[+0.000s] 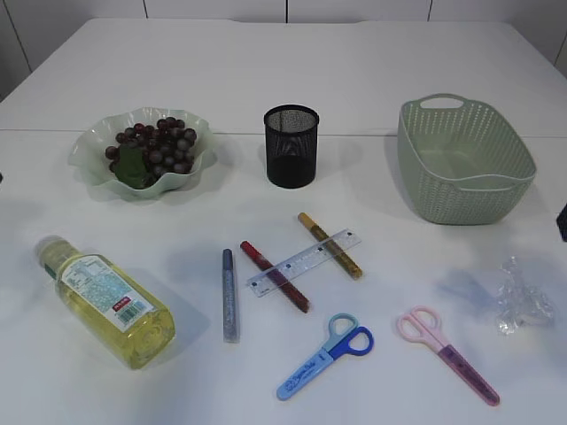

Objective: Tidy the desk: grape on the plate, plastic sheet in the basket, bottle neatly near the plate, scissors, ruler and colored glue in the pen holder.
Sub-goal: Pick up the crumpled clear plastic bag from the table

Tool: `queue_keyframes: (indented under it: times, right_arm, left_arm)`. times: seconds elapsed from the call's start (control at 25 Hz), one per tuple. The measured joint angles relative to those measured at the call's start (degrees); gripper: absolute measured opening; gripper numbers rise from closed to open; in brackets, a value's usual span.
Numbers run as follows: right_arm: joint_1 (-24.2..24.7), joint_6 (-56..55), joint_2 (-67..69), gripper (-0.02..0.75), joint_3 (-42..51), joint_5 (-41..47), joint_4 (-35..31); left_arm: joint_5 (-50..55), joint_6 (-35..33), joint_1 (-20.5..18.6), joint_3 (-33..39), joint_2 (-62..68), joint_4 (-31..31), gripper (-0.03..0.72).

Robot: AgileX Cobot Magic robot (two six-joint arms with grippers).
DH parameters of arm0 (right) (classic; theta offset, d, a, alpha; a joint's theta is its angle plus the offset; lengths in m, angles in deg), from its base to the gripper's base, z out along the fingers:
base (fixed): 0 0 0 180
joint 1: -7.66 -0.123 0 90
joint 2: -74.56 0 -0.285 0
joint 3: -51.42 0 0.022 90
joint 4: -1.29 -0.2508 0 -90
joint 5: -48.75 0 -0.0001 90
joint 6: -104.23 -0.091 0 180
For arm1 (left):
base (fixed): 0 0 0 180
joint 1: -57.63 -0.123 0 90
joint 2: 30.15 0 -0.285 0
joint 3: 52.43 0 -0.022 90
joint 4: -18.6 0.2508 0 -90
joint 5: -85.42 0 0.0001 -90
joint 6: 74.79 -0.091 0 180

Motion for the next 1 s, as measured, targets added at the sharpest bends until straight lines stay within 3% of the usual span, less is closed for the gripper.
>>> queue_keyframes:
  times: [0.4,1.0]
  right_arm:
    - [0.00,4.05,17.43,0.587,-0.31,-8.17,4.02]
    - [0.00,4.50,28.24,0.588,-0.43,-17.10,4.48]
  left_arm:
    - [0.19,0.00,0.00,4.38,-7.93,-0.10,0.498]
    - [0.33,0.00,0.00,4.38,-7.93,-0.34,0.498]
